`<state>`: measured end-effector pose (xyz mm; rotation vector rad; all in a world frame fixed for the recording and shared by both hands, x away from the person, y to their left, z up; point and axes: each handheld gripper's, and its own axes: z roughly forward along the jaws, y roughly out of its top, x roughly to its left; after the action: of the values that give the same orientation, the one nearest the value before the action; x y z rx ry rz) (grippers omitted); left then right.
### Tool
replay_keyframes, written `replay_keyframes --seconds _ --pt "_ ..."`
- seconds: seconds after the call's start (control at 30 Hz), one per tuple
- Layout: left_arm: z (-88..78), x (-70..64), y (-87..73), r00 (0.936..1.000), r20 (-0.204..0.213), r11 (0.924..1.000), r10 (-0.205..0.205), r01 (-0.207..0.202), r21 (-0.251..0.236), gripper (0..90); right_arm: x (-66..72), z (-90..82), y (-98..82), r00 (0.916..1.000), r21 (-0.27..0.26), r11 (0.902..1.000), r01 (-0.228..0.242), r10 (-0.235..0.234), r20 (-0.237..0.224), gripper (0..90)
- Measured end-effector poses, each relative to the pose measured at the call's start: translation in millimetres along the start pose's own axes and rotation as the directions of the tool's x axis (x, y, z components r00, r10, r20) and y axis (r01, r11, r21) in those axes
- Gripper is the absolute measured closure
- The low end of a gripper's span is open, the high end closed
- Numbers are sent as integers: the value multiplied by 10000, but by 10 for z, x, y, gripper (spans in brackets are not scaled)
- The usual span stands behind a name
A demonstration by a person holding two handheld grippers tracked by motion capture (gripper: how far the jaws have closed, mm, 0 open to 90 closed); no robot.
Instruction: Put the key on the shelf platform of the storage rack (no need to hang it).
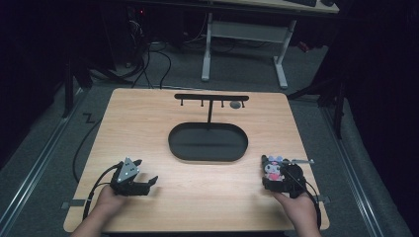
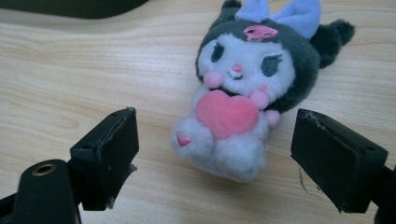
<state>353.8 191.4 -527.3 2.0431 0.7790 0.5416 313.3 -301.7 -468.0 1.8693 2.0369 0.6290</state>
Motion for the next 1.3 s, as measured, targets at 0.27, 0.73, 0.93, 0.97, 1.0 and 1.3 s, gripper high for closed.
replay_keyframes --seconds 0.27,0.73,0.93,0.97,1.0,1.3 --pt "-3 1 -2 10000 -8 10000 -18 18 -7 154 52 33 172 9994 1150 9932 197 -228 255 152" --pt "-3 9 -1 10000 17 10000 -50 50 -67 154 32 172 349 9981 2817 9595 48 -220 581 221" --pt "-3 7 0 10000 12 10000 -47 47 -61 154 26 233 364 9982 3182 9480 -114 -78 591 243" --pt "-2 5 0 10000 7 10000 -39 39 -60 154 32 249 366 9980 3226 9465 -107 -97 617 248" --pt "-3 4 0 10000 5 10000 -22 22 -43 154 31 261 366 9980 3249 9457 -130 -77 622 253" --pt "-1 2 -1 10000 -2 10000 -13 13 -19 154 26 316 378 9976 3305 9429 -403 191 672 343"
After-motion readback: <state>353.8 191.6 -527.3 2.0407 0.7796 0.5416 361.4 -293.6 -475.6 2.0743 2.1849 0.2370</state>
